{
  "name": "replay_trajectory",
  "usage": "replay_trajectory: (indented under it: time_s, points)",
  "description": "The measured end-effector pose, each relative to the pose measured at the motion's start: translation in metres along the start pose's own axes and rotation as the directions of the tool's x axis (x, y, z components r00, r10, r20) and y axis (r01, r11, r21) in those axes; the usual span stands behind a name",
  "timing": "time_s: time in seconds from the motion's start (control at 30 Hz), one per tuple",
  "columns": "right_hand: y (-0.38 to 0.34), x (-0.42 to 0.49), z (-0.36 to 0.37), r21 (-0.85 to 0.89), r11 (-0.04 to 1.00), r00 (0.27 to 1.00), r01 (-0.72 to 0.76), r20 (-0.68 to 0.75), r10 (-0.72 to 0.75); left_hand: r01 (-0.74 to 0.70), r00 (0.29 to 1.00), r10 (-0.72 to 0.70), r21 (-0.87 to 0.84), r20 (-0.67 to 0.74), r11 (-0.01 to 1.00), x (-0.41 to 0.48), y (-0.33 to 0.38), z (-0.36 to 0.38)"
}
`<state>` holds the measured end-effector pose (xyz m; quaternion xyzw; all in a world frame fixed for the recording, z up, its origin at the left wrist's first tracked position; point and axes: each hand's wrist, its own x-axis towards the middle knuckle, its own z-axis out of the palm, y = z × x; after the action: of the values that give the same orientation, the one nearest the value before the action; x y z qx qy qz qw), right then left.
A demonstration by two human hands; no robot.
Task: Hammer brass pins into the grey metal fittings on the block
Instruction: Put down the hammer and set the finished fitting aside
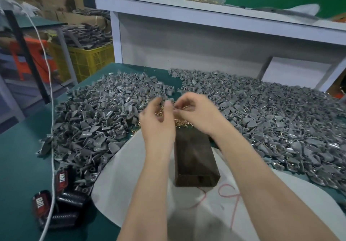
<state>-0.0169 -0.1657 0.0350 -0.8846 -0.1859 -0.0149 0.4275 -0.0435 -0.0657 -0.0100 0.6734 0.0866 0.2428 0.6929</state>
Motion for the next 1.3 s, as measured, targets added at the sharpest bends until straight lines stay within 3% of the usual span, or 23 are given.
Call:
replay_trajectory:
  time_s: [0.1, 0.23, 0.3, 0.5, 0.63, 0.67, 0.73, 0.8, 0.83, 0.93, 1.07, 1.2, 1.3]
  points:
    - [0.011, -0.023, -0.021, -0.019, 0.999, 0.999, -0.032, -0.009, 0.032, -0.046, 0.976, 0.036, 0.042, 0.215, 0.998, -0.006, 0.000, 0.008]
    - [0.022, -0.043, -0.028, 0.175, 0.983, 0.994, -0.048, -0.087, 0.064, -0.063, 0.951, 0.042, 0.060, 0.305, 0.996, -0.008, -0.003, 0.012]
    - [0.026, -0.045, -0.029, 0.224, 0.972, 0.988, -0.071, -0.119, 0.100, -0.061, 0.945, 0.033, 0.075, 0.326, 0.995, -0.009, -0.004, 0.015]
    - [0.027, -0.039, -0.019, 0.078, 0.995, 0.979, -0.061, -0.192, 0.075, -0.080, 0.935, 0.074, 0.002, 0.348, 0.997, -0.012, -0.002, 0.017]
    - [0.029, -0.024, -0.019, 0.383, 0.916, 0.969, -0.117, -0.160, 0.190, 0.004, 0.969, 0.010, -0.057, 0.248, 0.998, -0.008, -0.004, 0.013]
    - [0.034, -0.017, -0.018, 0.367, 0.918, 0.952, -0.151, -0.196, 0.235, 0.025, 0.981, -0.009, -0.081, 0.193, 0.996, -0.007, -0.003, 0.012]
    - [0.048, -0.001, -0.014, 0.021, 0.965, 0.926, -0.262, -0.276, 0.258, 0.070, 0.994, -0.057, -0.144, 0.093, 0.987, -0.004, -0.004, 0.009]
    - [0.059, 0.015, -0.005, -0.312, 0.890, 0.936, -0.332, -0.225, 0.271, 0.104, 0.995, -0.099, -0.221, 0.034, 0.970, -0.003, -0.004, 0.009]
    - [0.063, 0.023, 0.001, -0.397, 0.849, 0.937, -0.348, -0.182, 0.299, 0.121, 0.993, -0.118, -0.275, 0.025, 0.954, -0.004, -0.003, 0.010]
    - [0.067, 0.046, 0.016, -0.505, 0.748, 0.895, -0.429, -0.130, 0.426, 0.166, 0.985, -0.174, -0.418, 0.019, 0.893, -0.005, 0.000, 0.011]
    - [0.070, 0.066, 0.027, -0.617, 0.658, 0.876, -0.431, -0.110, 0.470, 0.200, 0.976, -0.217, -0.460, 0.015, 0.865, -0.004, -0.001, 0.011]
    - [0.071, 0.072, 0.029, -0.639, 0.651, 0.871, -0.411, -0.063, 0.488, 0.235, 0.970, -0.242, -0.422, 0.040, 0.876, -0.003, -0.003, 0.012]
    - [0.071, 0.068, 0.022, -0.577, 0.714, 0.897, -0.396, -0.076, 0.436, 0.252, 0.968, -0.237, -0.342, 0.086, 0.905, -0.003, -0.006, 0.012]
